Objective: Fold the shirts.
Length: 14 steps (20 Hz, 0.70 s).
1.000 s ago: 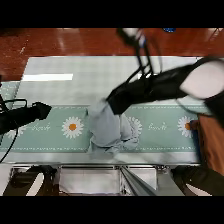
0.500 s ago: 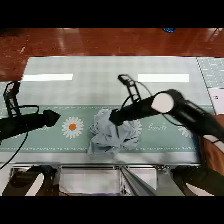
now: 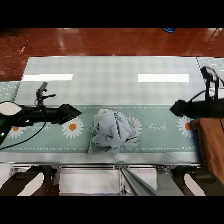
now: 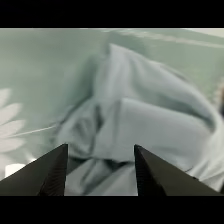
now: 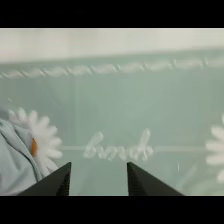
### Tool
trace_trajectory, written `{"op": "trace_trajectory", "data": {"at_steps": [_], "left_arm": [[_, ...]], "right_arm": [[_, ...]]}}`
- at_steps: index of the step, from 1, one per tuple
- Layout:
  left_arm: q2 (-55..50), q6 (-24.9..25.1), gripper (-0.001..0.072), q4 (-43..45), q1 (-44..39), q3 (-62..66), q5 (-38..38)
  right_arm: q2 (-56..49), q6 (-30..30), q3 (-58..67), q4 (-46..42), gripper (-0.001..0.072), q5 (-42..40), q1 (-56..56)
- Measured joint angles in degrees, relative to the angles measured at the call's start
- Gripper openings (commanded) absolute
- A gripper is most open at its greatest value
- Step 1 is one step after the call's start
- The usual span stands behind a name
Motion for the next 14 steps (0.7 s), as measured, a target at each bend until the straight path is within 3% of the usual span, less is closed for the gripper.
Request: {"op": "trace_trajectory", "data": {"at_steps": [4, 9, 11, 12, 14], "left_arm": [[-14.19, 9.16, 0.0507, -13.09, -4.26, 2.69, 0.22], [-27.74, 12.92, 0.0495, -17.31, -11.96, 10.23, -3.04], [-31.65, 13.97, 0.0153, -17.05, -13.57, 13.53, -7.21], [-32.85, 14.71, 0.0038, -16.76, -13.94, 14.84, -9.38], [-34.40, 16.24, 0.0019, -16.24, -14.27, 16.96, -13.05]], "right_arm": [[4.94, -0.20, -11.17, 3.85, 0.0404, 0.04, -2.64], [6.71, -1.40, -19.30, 9.27, 0.0404, -0.31, -3.43], [6.91, -2.08, -21.42, 11.47, 0.0404, -0.31, -3.54], [6.99, -2.25, -22.58, 12.81, 0.0404, -0.39, -3.54], [7.08, -2.91, -25.35, 16.39, 0.0404, -1.11, -3.06]]}}
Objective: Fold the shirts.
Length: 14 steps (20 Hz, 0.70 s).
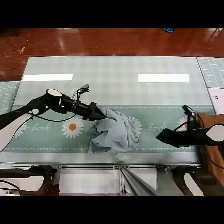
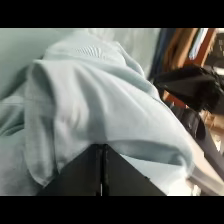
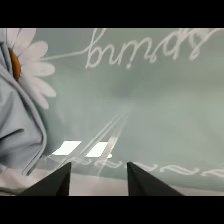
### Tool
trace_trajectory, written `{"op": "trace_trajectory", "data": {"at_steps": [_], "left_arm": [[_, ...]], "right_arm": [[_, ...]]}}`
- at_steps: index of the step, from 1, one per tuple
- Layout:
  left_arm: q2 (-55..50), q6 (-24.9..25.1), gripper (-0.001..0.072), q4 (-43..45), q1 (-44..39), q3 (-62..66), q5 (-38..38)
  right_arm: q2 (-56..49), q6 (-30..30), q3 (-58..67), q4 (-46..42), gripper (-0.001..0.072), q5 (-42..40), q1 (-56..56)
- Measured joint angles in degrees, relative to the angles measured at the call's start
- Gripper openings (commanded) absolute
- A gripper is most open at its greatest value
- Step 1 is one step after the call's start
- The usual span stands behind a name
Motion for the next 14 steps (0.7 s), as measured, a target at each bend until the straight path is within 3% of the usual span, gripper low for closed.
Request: {"op": "trace_trajectory", "data": {"at_steps": [5, 10, 12, 14], "left_arm": [[-1.27, 1.70, 0.0019, 0.76, 0.70, 2.36, -3.89], [-1.53, 2.12, 0.0019, 0.96, 1.77, 2.80, -4.90], [-1.53, 2.14, 0.0019, 1.03, 1.90, 2.86, -4.96], [-1.53, 2.25, 0.0019, 1.03, 2.01, 2.91, -5.11]], "right_arm": [[-0.17, 1.01, -5.92, 8.35, 0.0404, -6.12, 10.54], [-5.88, 4.04, -7.32, 16.04, 0.0394, -18.75, 24.50], [-9.79, 2.73, -6.97, 20.59, 0.0261, -23.63, 28.55], [-14.08, -0.22, -6.08, 25.31, 0.0057, -27.69, 31.67]]}}
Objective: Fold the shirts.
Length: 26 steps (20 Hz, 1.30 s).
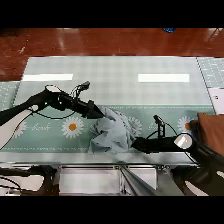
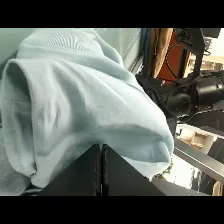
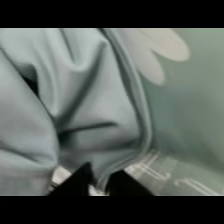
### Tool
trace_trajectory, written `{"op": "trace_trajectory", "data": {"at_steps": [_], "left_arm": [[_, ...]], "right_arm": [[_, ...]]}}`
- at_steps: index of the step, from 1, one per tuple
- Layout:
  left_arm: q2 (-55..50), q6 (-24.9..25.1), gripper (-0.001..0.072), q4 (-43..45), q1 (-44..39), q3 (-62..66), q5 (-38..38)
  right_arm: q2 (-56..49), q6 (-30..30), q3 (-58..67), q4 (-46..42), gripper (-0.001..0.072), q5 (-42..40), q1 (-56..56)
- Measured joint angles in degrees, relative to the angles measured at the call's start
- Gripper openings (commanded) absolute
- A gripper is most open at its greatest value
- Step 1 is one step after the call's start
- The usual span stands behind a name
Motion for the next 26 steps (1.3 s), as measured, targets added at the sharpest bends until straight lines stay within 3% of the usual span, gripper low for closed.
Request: {"op": "trace_trajectory", "data": {"at_steps": [1, 4, 8, 13, 18, 23, 26], "left_arm": [[0.00, 0.00, 0.0019, 0.00, 0.04, 0.00, -0.02], [0.59, 0.02, 0.0019, 0.02, 1.25, 0.00, -0.07], [5.66, -0.13, 0.0019, -0.81, 7.72, 0.74, -0.17], [19.41, -1.07, 0.0018, -12.13, 20.57, 7.19, -0.76], [34.51, -2.45, 0.0018, -18.73, 32.46, 23.54, 2.03], [45.62, -5.66, 0.0018, -13.86, 40.96, 39.85, 6.71], [50.88, -8.37, 0.0018, -3.54, 39.50, 46.53, 8.98]], "right_arm": [[-1.73, -1.57, 0.59, 1.75, 0.0022, -1.36, 0.85], [-4.17, -7.19, 3.93, 4.07, 0.0022, -2.58, 0.59], [-1.64, -9.33, 16.20, -2.97, 0.0021, 4.57, -9.25], [1.31, -9.33, 47.45, -12.85, 0.0021, 21.05, -24.52], [2.01, -9.60, 81.64, -18.86, 0.0021, 31.32, -29.05], [4.50, -9.62, 100.50, -21.40, 0.0022, 38.12, -29.99], [7.87, -9.33, 103.65, -24.37, 0.0022, 41.59, -30.10]]}}
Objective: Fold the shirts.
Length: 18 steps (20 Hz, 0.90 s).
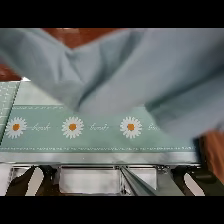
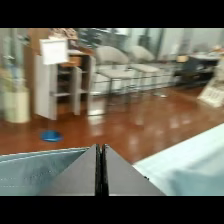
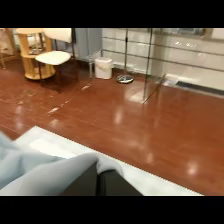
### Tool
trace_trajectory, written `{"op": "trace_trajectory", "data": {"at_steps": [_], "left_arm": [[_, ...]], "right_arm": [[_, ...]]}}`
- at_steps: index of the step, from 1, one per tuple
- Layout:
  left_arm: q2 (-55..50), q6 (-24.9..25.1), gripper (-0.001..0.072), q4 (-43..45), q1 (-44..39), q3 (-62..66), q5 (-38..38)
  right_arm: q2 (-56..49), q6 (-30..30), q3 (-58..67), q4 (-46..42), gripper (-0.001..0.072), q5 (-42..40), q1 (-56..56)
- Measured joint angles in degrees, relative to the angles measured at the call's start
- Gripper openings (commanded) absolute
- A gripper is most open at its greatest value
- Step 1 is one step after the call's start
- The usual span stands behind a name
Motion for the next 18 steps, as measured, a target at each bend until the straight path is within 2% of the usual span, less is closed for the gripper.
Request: {"op": "trace_trajectory", "data": {"at_steps": [5, 7, 12, 15, 18], "left_arm": [[8.17, -9.31, 0.0019, 32.41, -11.21, 2.93, 0.02], [10.51, -12.39, 0.0019, 41.05, -15.47, -0.02, -1.01], [12.13, -15.63, 0.0019, 48.22, -20.11, -18.40, -3.19], [10.19, -16.13, 0.0019, 49.18, -20.83, -31.76, 0.13], [4.61, -16.39, 0.0019, 48.17, -21.11, -41.77, 5.40]], "right_arm": [[4.17, 3.17, 0.72, -9.66, 0.0022, 11.13, -0.11], [4.81, 4.28, -2.05, -12.22, 0.0022, 14.29, -0.11], [5.29, 5.33, -20.65, -12.76, 0.0022, 15.45, -0.11], [4.57, 4.33, -36.81, -12.33, 0.0022, 10.21, -0.11], [-0.22, 3.43, -48.87, -15.87, 0.0022, 1.16, -0.20]]}}
